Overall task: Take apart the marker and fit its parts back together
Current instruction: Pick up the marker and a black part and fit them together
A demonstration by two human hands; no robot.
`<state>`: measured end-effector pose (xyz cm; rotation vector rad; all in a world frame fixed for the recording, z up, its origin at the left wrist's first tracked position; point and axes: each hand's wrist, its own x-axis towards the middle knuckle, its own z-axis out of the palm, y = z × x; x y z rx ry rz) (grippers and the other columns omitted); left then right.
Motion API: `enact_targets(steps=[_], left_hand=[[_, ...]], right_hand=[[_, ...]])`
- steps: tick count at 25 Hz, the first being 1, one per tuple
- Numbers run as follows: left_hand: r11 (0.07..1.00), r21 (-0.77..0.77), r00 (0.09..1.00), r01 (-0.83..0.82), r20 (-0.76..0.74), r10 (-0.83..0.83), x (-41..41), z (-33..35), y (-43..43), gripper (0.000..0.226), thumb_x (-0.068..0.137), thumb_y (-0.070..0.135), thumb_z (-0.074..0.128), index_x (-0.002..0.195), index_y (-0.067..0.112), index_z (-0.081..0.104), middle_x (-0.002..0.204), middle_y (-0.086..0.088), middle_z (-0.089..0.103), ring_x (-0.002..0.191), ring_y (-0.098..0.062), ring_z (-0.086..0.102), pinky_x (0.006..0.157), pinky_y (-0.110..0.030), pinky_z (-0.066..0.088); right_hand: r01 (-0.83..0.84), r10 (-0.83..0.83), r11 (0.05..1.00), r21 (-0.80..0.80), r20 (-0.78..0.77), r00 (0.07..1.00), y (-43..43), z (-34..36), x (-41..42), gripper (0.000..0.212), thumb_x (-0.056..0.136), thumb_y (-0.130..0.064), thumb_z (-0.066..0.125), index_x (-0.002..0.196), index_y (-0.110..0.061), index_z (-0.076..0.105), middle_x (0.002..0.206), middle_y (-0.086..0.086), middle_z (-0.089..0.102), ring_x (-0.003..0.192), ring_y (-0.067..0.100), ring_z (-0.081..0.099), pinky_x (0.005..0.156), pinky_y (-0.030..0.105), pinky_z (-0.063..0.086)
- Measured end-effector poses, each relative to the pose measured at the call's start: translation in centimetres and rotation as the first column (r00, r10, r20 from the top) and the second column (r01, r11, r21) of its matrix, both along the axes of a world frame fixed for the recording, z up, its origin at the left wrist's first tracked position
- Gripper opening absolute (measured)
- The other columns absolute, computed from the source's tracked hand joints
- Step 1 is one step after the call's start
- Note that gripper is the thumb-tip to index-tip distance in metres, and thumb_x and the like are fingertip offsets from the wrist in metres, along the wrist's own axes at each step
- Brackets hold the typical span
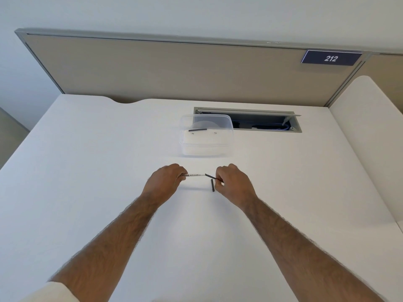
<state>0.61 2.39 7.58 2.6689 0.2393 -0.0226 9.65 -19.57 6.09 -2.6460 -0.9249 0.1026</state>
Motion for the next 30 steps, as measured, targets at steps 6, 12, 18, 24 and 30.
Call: enact_targets(steps=[6, 12, 18, 24, 30], left_hand=[[1.000, -0.006, 1.000, -0.005, -0.004, 0.005, 0.0, -0.1, 0.0, 0.017, 0.101, 0.024, 0.054, 0.108, 0.025, 0.070, 0.098, 0.008, 0.067, 0.090, -0.018, 0.062, 0.076, -0.039, 0.054], [1.000, -0.028, 1.000, 0.004, 0.000, -0.004, 0.2, -0.3, -0.6, 0.015, 0.101, 0.025, 0.055, 0.107, 0.025, 0.069, 0.098, 0.009, 0.066, 0.090, -0.017, 0.062, 0.075, -0.036, 0.052], [0.997, -0.067, 0.999, -0.034, 0.007, 0.034, 0.8, 0.0, -0.7, 0.015, 0.100, 0.025, 0.054, 0.106, 0.026, 0.068, 0.098, 0.011, 0.066, 0.089, -0.014, 0.060, 0.072, -0.033, 0.051], [0.990, -0.118, 0.997, -0.078, -0.003, 0.078, 0.8, -0.2, -0.7, 0.008, 0.099, 0.027, 0.056, 0.101, 0.026, 0.064, 0.096, 0.014, 0.068, 0.087, -0.015, 0.061, 0.069, -0.033, 0.050], [0.976, -0.178, 0.992, -0.125, -0.013, 0.125, 0.7, -0.9, -0.6, 0.006, 0.097, 0.031, 0.059, 0.093, 0.031, 0.055, 0.088, 0.013, 0.069, 0.082, -0.017, 0.064, 0.067, -0.037, 0.055]], right_hand=[[-0.103, 0.112, 0.993, -0.060, 0.169, 0.979, -0.1, 0.3, 1.0, 0.008, 0.080, -0.011, 0.056, 0.073, -0.014, 0.052, 0.065, -0.001, 0.056, 0.074, 0.025, 0.051, 0.059, 0.038, 0.044], [-0.122, 0.120, 0.990, 0.074, 0.026, 0.992, 1.1, 2.2, 1.6, 0.004, 0.085, -0.014, 0.056, 0.082, -0.017, 0.055, 0.077, -0.006, 0.060, 0.085, 0.016, 0.049, 0.061, 0.033, 0.045], [0.061, 0.050, 0.951, 0.305, -0.345, 0.937, 2.0, 2.3, 1.9, 0.009, 0.086, -0.013, 0.063, 0.093, -0.018, 0.064, 0.089, -0.005, 0.068, 0.084, 0.014, 0.061, 0.076, 0.032, 0.053], [0.160, 0.039, 0.899, 0.408, -0.439, 0.897, 2.6, 2.7, 1.5, 0.022, 0.083, -0.010, 0.070, 0.104, -0.018, 0.066, 0.091, -0.001, 0.068, 0.075, 0.010, 0.060, 0.072, 0.023, 0.050], [0.182, 0.026, 0.898, 0.400, -0.461, 0.887, 2.4, 2.3, 1.5, 0.028, 0.078, -0.026, 0.079, 0.103, -0.025, 0.065, 0.091, -0.007, 0.065, 0.079, 0.017, 0.061, 0.072, 0.028, 0.051]])
